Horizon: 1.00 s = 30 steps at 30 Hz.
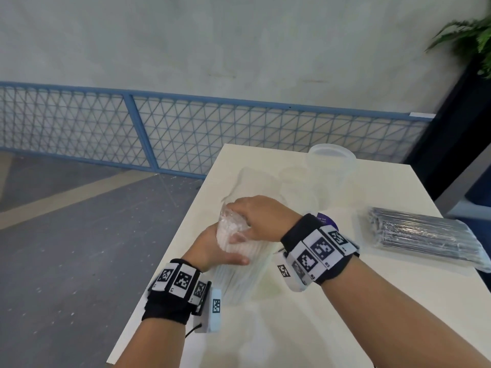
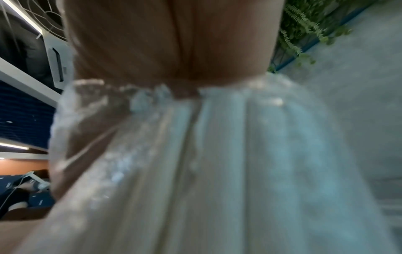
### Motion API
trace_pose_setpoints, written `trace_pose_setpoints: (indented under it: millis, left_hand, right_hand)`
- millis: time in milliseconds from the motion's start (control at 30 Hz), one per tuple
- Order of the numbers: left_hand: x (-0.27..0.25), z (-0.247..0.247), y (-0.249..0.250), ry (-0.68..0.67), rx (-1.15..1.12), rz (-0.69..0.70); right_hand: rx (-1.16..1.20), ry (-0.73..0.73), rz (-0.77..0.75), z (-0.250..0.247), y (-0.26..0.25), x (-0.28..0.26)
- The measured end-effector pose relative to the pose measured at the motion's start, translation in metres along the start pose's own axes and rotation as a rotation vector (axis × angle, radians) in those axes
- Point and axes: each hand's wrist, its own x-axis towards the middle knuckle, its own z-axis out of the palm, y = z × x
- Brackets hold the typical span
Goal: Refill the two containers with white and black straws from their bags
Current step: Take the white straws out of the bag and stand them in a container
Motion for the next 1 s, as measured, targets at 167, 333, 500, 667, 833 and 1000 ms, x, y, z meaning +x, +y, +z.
trace_pose_setpoints:
  millis: [167,333,500,667,833,1000]
  left_hand:
    - [-0.002,0.006,0.001,-0.058,0.02,-0.004]
    - [0.003,0.012,0.004,-0.037,0.132,-0.022]
    - [0.006,0.016,0.004,-0.015,0.134,-0.004]
    - [0.012,0.018,0.004,-0.033,0.126,0.021]
    - [0.016,0.018,0.002,-0.06,0.106,0.018]
    - [0.02,0.017,0.004,-0.078,0.099,0.003]
  right_hand:
    - [-0.183,0.003,0.0,0.015,-0.001,0.0]
    - [-0.2,0.046,-0.021,0.016,0.005,-0.004]
    - [-0.108,0.138,0.012,0.023,0.016,-0.007]
    - [0.044,0.197,0.093,0.017,0.023,-0.016]
    - [0.26,0.279,0.121,0.002,0.031,-0.026]
    - [0.296,0.433,0.106,-0.022,0.045,-0.038]
